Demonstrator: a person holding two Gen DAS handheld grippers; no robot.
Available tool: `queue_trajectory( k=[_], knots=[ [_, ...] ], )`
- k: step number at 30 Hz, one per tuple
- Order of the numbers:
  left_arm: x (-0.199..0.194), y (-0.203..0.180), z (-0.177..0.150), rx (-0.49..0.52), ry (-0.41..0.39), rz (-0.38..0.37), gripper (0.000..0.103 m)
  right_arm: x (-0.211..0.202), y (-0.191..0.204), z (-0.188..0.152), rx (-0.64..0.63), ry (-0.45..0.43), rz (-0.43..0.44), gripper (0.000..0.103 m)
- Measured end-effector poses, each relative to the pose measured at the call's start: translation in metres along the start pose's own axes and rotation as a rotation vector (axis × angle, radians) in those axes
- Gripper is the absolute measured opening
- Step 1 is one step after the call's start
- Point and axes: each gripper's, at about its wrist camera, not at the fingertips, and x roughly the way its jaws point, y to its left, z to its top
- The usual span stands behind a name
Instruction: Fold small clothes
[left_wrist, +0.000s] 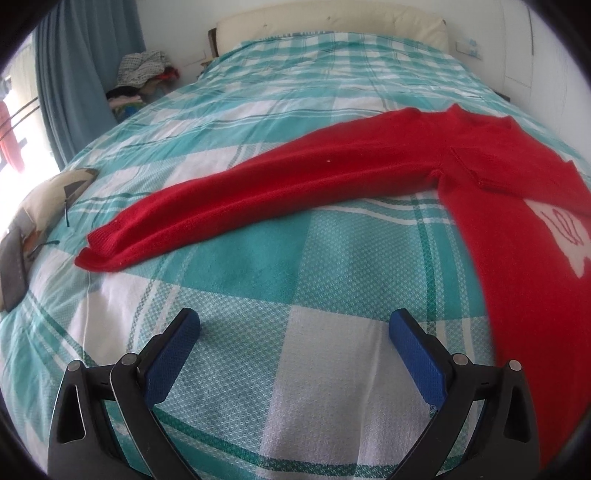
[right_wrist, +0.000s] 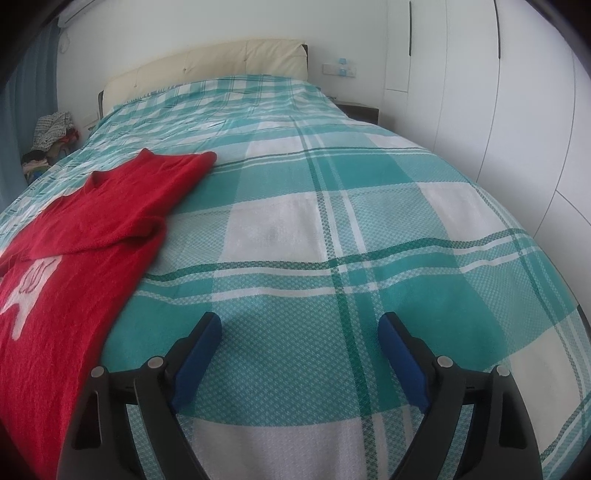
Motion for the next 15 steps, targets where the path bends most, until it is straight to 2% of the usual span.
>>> queue_trajectory(
  k=[5, 15],
  knots=[
    [0.0019, -0.0057, 0.0007, 0.014, 0.007, 0.024, 0.103, 0.0006, -0.0010, 0.0000, 0.006, 0.000, 0.005, 0.088],
    [0.0096, 0.0029, 0.0019, -0.016, 0.048, -0.019, 0.103, 0.0020, -0.0019, -0.0011, 0.008, 0.008, 0.013, 0.092]
  ],
)
